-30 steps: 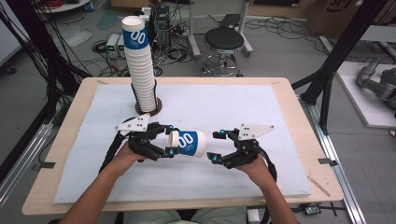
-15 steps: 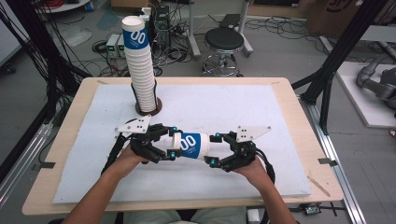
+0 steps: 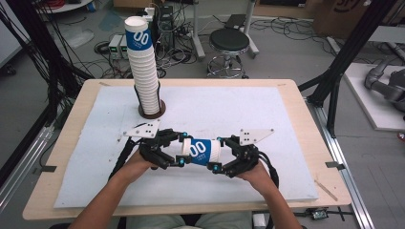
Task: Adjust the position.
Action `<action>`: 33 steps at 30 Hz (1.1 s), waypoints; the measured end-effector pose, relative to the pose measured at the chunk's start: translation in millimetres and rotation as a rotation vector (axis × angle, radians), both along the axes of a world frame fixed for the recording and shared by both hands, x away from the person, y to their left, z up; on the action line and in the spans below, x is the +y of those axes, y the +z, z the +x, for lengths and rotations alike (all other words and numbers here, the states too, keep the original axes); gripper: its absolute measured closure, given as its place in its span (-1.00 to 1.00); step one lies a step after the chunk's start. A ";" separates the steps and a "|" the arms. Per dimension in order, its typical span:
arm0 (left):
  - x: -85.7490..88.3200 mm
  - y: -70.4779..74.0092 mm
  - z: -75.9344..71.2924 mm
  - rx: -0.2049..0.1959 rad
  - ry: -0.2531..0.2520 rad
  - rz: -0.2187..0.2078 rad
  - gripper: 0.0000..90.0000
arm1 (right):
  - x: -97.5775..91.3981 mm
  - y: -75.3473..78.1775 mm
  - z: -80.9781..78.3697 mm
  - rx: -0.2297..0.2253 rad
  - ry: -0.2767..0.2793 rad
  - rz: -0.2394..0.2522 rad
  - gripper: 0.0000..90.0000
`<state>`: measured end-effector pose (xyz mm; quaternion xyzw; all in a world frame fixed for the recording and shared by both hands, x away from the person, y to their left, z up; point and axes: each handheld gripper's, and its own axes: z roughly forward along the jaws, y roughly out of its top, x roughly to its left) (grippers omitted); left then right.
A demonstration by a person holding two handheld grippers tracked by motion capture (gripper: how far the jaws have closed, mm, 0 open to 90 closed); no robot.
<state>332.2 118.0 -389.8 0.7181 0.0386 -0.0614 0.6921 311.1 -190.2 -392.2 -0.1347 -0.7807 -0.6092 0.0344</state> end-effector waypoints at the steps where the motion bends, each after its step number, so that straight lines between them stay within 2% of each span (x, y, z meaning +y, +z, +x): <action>1: 0.0 0.0 0.0 0.000 0.000 0.000 -0.33 | -0.4 0.2 0.3 -0.003 0.001 0.003 -0.61; 7: 0.0 -1.0 -0.4 -0.014 0.000 0.020 -0.31 | -4.3 2.6 0.1 -0.020 0.003 0.023 -0.48; 16: 0.2 -2.8 -3.0 -0.043 0.006 0.072 -0.30 | -5.2 3.4 -0.3 -0.035 0.018 -0.028 -0.38; 17: -0.1 -2.8 -3.9 -0.051 0.008 0.081 -0.30 | -5.2 3.4 -0.3 -0.035 0.018 -0.028 -0.38; 18: -0.2 -2.6 -4.9 -0.059 0.013 0.092 -0.31 | -4.9 4.6 -0.8 -0.042 0.022 -0.049 -0.38; 20: 0.1 -1.3 -7.3 -0.042 0.042 0.127 -0.37 | -4.5 5.9 -1.2 -0.044 0.021 -0.065 -0.38; 22: 0.6 0.9 -9.9 -0.033 0.104 0.162 -0.66 | -4.9 6.9 -0.8 -0.046 0.021 -0.069 -0.38; 23: 0.6 0.9 -9.9 -0.033 0.104 0.162 -0.74 | -5.5 7.4 -0.4 -0.046 0.018 -0.074 -0.38; 25: 4.5 2.1 -10.1 -0.033 0.097 0.168 -0.74 | -7.3 9.1 0.3 -0.050 0.010 -0.080 -0.38; 28: 14.0 6.6 -9.4 -0.035 0.117 0.222 -0.73 | -11.5 15.0 1.4 -0.064 -0.001 -0.099 -0.38; 29: 14.0 6.6 -9.4 -0.035 0.117 0.222 -0.73 | -11.5 15.0 1.4 -0.064 -0.001 -0.099 -0.38; 30: 16.2 8.1 -9.1 -0.028 0.125 0.235 -0.73 | -13.1 19.1 2.7 -0.075 -0.007 -0.120 -0.38; 31: 18.4 9.7 -8.6 -0.025 0.132 0.250 -0.73 | -13.1 19.1 2.7 -0.075 -0.007 -0.120 -0.38; 32: 22.5 13.1 -7.9 -0.022 0.145 0.278 -0.73 | -14.0 25.3 4.0 -0.078 -0.009 -0.152 -0.38; 33: 22.5 13.1 -7.9 -0.022 0.145 0.278 -0.73 | -14.0 25.3 4.0 -0.078 -0.009 -0.152 -0.38</action>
